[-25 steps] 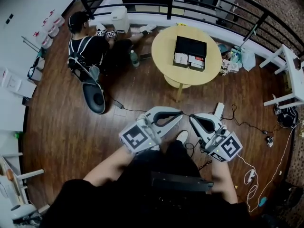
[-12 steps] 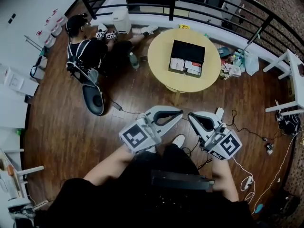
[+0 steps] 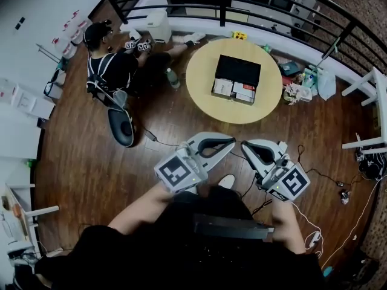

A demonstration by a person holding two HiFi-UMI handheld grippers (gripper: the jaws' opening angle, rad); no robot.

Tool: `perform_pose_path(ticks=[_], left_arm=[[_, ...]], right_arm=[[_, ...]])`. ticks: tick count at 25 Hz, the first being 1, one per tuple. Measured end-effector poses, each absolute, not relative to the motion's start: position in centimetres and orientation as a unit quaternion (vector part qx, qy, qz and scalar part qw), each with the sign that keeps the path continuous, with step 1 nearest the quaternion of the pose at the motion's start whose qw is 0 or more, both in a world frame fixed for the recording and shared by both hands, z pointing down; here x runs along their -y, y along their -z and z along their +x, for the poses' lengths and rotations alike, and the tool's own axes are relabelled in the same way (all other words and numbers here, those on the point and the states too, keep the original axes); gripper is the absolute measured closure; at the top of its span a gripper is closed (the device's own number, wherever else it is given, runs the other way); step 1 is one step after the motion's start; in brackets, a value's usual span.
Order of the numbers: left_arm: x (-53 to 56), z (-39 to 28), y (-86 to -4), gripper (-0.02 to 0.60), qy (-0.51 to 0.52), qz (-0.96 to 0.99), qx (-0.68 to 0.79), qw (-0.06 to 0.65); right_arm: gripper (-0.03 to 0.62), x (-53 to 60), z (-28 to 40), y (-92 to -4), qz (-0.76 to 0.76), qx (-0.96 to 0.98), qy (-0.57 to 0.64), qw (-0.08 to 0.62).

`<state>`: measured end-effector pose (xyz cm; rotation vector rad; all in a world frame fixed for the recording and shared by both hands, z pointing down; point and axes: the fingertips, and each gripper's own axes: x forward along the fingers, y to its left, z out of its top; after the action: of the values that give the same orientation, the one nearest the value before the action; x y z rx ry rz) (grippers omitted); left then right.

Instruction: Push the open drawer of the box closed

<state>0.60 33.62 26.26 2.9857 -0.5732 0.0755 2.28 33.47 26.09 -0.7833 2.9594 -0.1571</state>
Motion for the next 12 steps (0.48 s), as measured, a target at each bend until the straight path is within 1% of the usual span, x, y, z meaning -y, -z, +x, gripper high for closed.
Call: perform_pose_path(ticks=[7,12], left_arm=[[-30.8,5.0,-26.4,0.558,-0.033,0.977,0.202,0.051],[-29.9,6.9,-26.5,0.558,-0.039,0.974,0.215,0.055]], right_arm=[[0.598,-30.7,6.7,-26.4,-0.243,-0.968,0.055,0.041],[0.599,-29.8,8.4,-26.3,-0.231,-0.97,0.06,0.04]])
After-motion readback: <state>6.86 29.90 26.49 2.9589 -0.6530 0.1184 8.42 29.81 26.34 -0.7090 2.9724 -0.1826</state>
